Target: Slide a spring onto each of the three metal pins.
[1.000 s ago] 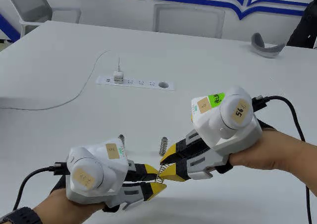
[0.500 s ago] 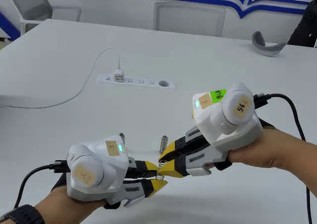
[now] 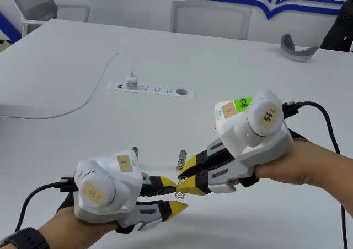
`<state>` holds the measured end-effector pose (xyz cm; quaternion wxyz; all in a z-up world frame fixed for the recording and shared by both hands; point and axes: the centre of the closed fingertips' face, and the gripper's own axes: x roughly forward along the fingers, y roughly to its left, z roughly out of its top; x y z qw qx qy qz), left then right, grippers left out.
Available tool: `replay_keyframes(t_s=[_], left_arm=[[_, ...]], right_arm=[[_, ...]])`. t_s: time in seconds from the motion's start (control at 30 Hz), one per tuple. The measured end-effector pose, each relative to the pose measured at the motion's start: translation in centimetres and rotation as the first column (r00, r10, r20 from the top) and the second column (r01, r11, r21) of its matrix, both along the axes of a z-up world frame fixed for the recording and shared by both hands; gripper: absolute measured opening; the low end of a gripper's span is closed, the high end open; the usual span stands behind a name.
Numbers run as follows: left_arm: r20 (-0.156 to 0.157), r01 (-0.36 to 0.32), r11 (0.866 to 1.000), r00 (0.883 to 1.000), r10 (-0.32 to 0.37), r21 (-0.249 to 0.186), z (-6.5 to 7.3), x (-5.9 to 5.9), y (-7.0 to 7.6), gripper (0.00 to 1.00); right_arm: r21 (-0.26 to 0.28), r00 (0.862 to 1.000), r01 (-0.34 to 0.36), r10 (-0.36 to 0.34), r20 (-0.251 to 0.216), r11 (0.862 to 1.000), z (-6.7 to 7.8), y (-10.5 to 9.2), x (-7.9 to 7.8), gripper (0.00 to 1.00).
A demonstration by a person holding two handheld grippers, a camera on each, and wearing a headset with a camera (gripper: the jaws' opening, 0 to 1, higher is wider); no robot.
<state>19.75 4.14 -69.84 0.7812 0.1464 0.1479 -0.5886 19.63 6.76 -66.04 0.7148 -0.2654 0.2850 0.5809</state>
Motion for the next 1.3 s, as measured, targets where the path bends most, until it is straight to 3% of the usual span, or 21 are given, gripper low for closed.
replay_keyframes(t_s=[0.6,1.3], left_arm=[[-0.028,-0.083,0.996,0.996,0.082,-0.019,-0.1,1.1,2.1,0.34],[-0.032,-0.160,0.987,0.987,0.159,-0.033,0.1,2.2,4.5,0.43]], right_arm=[[0.010,0.998,0.060,-0.060,0.024,0.998,1.0,-1.9,1.6,0.12],[0.020,0.988,0.147,-0.147,0.043,0.989,1.7,-4.7,3.5,0.12]])
